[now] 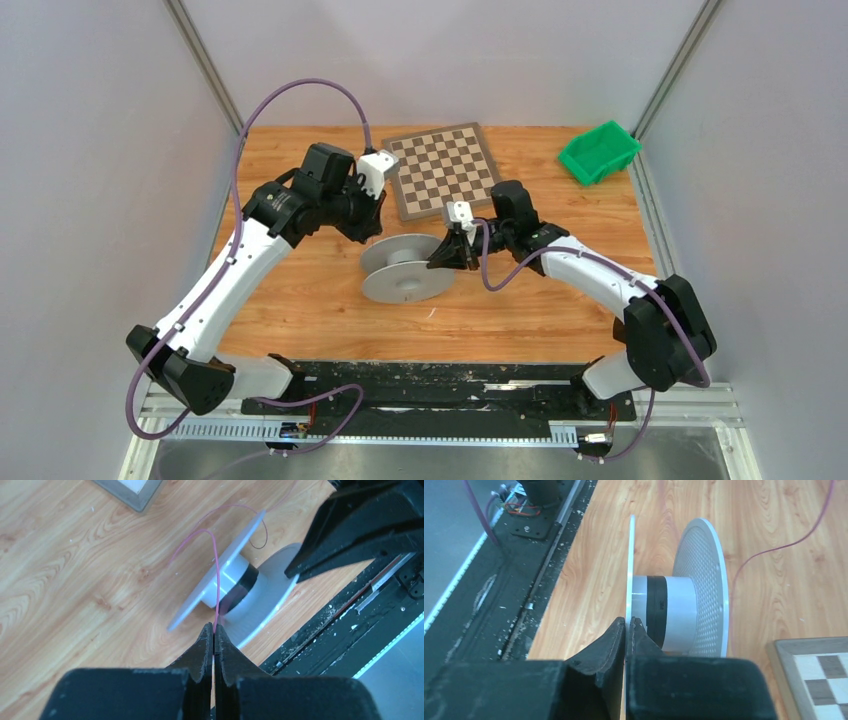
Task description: Wrap the cables
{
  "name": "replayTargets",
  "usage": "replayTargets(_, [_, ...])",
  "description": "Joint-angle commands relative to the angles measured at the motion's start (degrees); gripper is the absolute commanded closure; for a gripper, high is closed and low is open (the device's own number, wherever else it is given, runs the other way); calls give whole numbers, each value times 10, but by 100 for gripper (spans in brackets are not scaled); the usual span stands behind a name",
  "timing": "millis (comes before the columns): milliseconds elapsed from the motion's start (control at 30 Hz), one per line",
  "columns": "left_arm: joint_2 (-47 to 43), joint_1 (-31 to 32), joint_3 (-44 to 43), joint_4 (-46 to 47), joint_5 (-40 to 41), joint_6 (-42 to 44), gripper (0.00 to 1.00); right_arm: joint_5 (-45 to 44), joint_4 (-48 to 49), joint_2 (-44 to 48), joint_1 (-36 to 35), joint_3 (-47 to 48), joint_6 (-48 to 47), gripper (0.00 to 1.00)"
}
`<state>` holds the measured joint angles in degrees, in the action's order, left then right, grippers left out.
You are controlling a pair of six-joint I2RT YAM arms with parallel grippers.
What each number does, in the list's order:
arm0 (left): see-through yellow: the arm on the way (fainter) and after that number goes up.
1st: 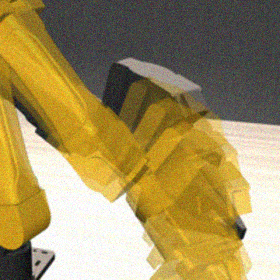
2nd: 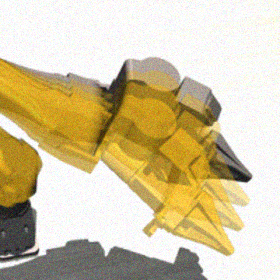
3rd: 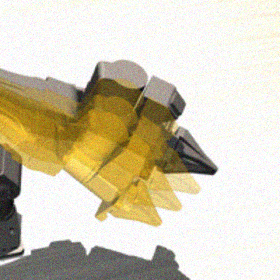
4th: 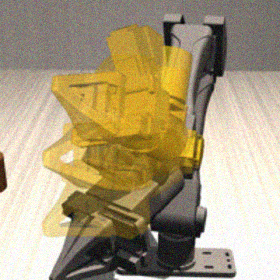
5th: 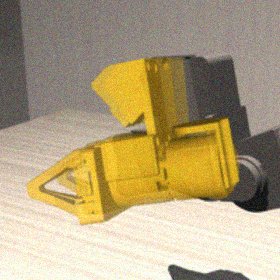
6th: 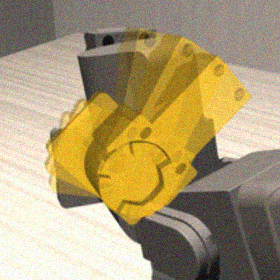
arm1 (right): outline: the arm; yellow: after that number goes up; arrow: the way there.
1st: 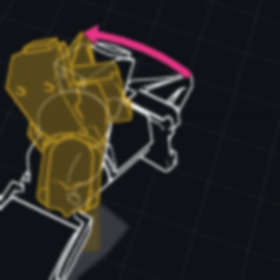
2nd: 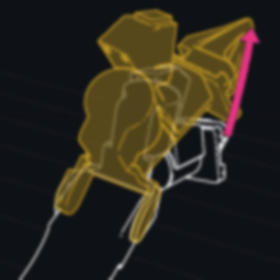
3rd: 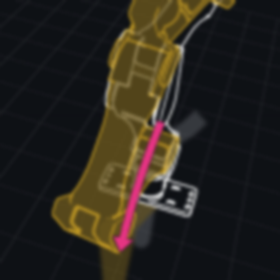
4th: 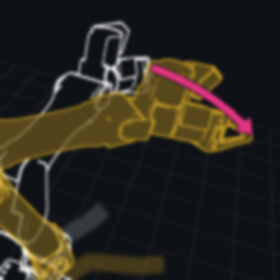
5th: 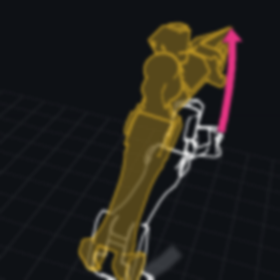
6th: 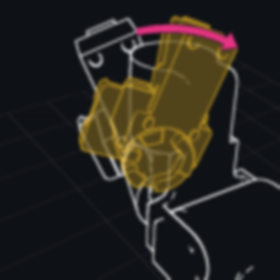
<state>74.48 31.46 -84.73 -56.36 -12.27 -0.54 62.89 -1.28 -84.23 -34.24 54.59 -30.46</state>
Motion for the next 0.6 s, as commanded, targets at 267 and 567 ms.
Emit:
replayTargets(267, [-14,38,-40,-25,-31,160,100,79,-46,-3,24,3,-146,88])
replayTargets(567, [-29,56,-8,34,-35,189,100,95,-48,33,59,49,-77,63])
